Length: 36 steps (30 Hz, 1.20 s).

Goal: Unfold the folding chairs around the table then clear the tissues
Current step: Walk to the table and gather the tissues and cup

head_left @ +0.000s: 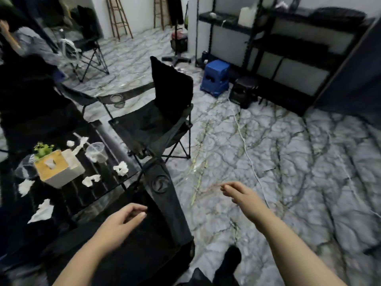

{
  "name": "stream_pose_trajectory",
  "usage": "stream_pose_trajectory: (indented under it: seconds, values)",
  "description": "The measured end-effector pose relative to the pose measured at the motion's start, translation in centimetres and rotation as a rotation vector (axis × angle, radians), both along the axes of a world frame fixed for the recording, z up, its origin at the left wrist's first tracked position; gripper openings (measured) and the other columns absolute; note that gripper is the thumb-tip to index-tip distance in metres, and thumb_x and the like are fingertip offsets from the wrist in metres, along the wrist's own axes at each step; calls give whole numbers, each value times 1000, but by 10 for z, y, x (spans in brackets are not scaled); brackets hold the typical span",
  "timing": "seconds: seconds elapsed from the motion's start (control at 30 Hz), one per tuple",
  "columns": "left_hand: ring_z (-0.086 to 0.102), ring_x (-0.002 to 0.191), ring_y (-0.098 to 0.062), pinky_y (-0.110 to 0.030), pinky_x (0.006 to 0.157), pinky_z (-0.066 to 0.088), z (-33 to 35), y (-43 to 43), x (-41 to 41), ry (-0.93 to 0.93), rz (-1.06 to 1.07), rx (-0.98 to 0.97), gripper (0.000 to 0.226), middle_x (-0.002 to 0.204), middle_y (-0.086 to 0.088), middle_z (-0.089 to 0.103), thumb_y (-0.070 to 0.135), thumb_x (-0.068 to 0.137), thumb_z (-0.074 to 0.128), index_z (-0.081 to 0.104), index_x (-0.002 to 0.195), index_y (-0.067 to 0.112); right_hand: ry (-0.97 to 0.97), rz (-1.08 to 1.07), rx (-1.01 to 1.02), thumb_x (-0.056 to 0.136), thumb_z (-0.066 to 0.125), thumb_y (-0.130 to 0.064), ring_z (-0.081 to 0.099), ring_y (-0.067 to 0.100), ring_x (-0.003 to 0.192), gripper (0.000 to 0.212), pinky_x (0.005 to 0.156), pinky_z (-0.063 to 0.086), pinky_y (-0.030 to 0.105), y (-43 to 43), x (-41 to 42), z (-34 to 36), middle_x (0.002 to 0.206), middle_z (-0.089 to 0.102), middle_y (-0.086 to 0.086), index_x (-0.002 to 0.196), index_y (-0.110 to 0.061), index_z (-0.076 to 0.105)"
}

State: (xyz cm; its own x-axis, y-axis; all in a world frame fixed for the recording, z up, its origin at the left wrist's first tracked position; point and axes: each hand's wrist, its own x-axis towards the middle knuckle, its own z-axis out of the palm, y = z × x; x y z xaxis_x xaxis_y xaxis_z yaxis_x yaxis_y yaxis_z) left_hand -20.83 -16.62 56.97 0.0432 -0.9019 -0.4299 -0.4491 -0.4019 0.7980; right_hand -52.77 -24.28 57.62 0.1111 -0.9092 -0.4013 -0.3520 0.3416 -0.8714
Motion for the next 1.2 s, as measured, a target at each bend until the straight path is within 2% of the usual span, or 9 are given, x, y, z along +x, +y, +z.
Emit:
stream_pose_trajectory:
  seconds: [0.1,0.23,0.37,0.53,0.7,0.83,0.97,1.07,1.2]
  values:
    - [65,95,-10,-29,92,48,3,-72,-50,21,-116,-47,16,97,0,72,27,86,63,67,90,41,-1,-100,-11,92,53,-34,61,8,101,15,90,46,30,-36,-47,-2,105,68,-3,91,-26,65]
    - [61,72,-3,-19,68,47,0,-170,-129,42,-173,-52,16,88,4,67,25,88,60,66,88,39,22,-171,-1,91,54,-32,63,13,101,13,88,46,31,-101,-125,-10,107,68,3,92,-25,65]
    - [62,101,-9,-31,93,47,-2,-254,-207,71,-188,-44,11,103,5,69,30,88,59,64,95,37,64,-201,3,91,56,-26,63,18,99,10,75,44,23,-165,-200,-5,102,69,4,90,-22,66]
    - [61,104,-9,-20,86,45,0,-337,-267,102,-176,-27,13,107,2,67,28,89,57,62,101,29,57,-228,6,90,56,-23,65,21,97,9,77,44,26,-250,-249,-5,101,69,7,89,-21,65]
    - [59,101,-3,-18,76,43,-5,-411,-272,38,-107,-33,19,106,10,66,34,88,56,62,106,30,3,-189,32,90,57,-23,66,17,95,9,81,44,31,-339,-249,-17,102,70,3,84,-26,64]
    - [60,102,-3,-22,84,45,-18,-481,-263,28,-23,-58,16,106,10,67,35,88,56,62,103,35,-8,-103,34,90,57,-24,66,16,93,9,75,44,24,-423,-243,-25,100,70,1,86,-27,64]
    - [59,97,-2,-14,74,42,-22,-568,-256,11,14,-47,14,103,8,65,27,89,57,62,102,27,17,-59,58,90,57,-22,64,14,92,8,67,45,15,-522,-239,-25,100,68,2,92,-23,65]
    - [61,101,-11,-25,86,46,-16,-647,-246,-6,7,-38,10,103,6,66,25,88,59,61,93,33,34,-40,72,89,58,-27,64,14,96,7,75,44,23,-598,-235,-19,101,69,-2,91,-29,65]
    - [58,98,-7,-23,83,39,-2,-759,-243,-25,84,-89,17,106,7,64,27,89,58,61,105,25,14,-60,63,89,58,-27,64,12,97,12,80,45,28,-699,-230,-13,104,68,-1,98,-24,65]
